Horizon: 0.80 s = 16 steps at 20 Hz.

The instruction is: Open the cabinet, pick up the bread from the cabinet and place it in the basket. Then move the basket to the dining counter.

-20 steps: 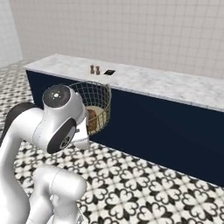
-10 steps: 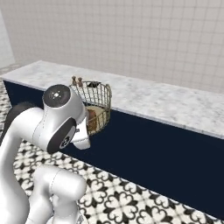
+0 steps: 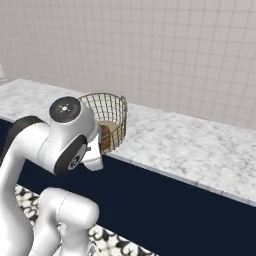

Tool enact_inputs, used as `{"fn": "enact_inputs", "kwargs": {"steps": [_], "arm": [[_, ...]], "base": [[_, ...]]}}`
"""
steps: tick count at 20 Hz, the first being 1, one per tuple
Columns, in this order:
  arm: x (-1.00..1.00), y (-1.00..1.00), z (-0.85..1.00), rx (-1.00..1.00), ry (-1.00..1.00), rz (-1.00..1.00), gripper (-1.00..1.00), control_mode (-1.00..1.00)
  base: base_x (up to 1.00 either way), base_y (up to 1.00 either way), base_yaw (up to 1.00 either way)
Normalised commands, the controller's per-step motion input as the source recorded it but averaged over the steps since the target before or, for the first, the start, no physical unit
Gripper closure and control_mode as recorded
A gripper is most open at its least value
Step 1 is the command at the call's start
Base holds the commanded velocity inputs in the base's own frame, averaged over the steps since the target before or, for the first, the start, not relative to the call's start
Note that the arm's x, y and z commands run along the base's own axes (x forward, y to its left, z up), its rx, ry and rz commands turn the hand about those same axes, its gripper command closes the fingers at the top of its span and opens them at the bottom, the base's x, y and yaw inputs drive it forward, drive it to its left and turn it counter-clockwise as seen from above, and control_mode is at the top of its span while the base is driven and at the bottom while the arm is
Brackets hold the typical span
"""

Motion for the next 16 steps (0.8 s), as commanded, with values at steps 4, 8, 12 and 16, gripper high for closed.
{"fn": "enact_inputs", "kwargs": {"steps": [4,8,12,16], "arm": [[0.0,0.0,0.0,0.0,0.0,0.0,1.0,1.0],[0.0,0.0,0.0,0.0,0.0,0.0,1.0,1.0],[1.0,-0.21,-0.21,0.0,0.04,0.0,1.0,-1.0],[1.0,-0.16,-0.68,0.0,0.1,0.01,1.0,-1.0]], "base": [[0.75,-0.23,0.0],[0.8,-0.21,0.0],[0.0,0.0,0.0],[0.0,0.0,0.0]]}}
